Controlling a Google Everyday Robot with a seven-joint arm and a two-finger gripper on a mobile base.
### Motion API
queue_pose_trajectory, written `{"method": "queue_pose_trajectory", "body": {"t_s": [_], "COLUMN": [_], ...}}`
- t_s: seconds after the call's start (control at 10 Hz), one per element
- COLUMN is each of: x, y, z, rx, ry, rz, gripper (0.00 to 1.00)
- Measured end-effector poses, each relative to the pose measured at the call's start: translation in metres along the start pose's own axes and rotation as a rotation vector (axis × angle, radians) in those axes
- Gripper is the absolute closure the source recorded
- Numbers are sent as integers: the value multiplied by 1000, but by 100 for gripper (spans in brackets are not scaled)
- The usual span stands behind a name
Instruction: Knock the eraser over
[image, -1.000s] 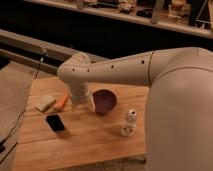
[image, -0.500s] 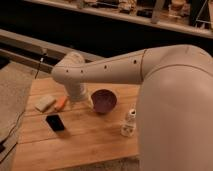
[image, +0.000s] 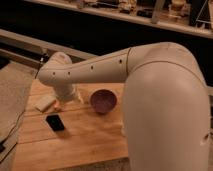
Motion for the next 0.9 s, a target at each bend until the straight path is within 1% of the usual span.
{"method": "queue_pose_trajectory", "body": {"t_s": [0.3, 0.5, 0.7, 0.9], "x": [8, 11, 7, 5], "y": [11, 12, 14, 22], "z": [-3, -2, 0, 5], "rx": [-38, -49, -70, -106], "ry": [5, 3, -24, -50], "rz": [-1, 7, 29, 36], "gripper": [35, 35, 35, 35]}}
